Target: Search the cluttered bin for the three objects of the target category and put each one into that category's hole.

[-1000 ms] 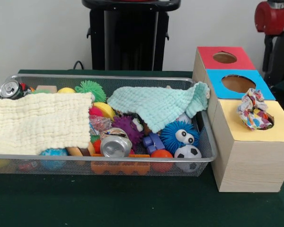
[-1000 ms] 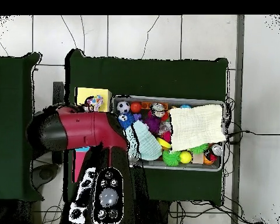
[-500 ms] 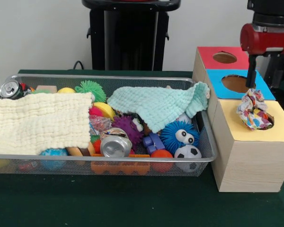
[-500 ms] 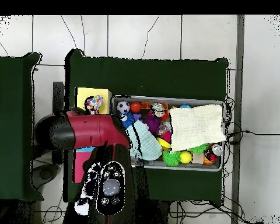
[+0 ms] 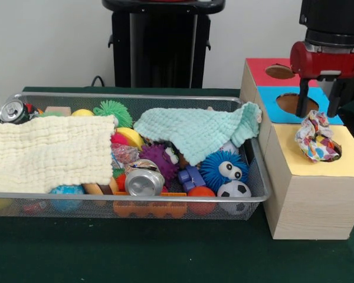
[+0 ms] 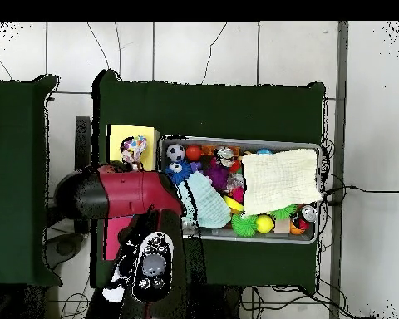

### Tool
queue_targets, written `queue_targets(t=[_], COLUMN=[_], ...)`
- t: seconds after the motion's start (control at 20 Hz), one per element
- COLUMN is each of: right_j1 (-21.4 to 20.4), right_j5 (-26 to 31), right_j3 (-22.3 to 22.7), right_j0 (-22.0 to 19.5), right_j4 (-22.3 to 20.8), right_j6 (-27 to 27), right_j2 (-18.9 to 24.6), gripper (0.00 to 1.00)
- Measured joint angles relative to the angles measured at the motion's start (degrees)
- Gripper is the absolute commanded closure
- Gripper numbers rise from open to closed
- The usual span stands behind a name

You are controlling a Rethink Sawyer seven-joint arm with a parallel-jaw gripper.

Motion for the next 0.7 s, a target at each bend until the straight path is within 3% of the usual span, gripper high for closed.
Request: queue_targets(t=[0.35,0.4,0.7], right_j1=[1.63,2.10,2.49], right_j5=[-2.95,-3.72,-4.50], right_j3=[0.15,0.15,0.18], right_j0=[0.12,0.12,0.11], right_j4=[0.07,0.12,0.13], right_j6=[0.00,0.00,0.00], right_j2=[-0.04,-0.09,-0.23], gripper=[0.00,1.00,1.00])
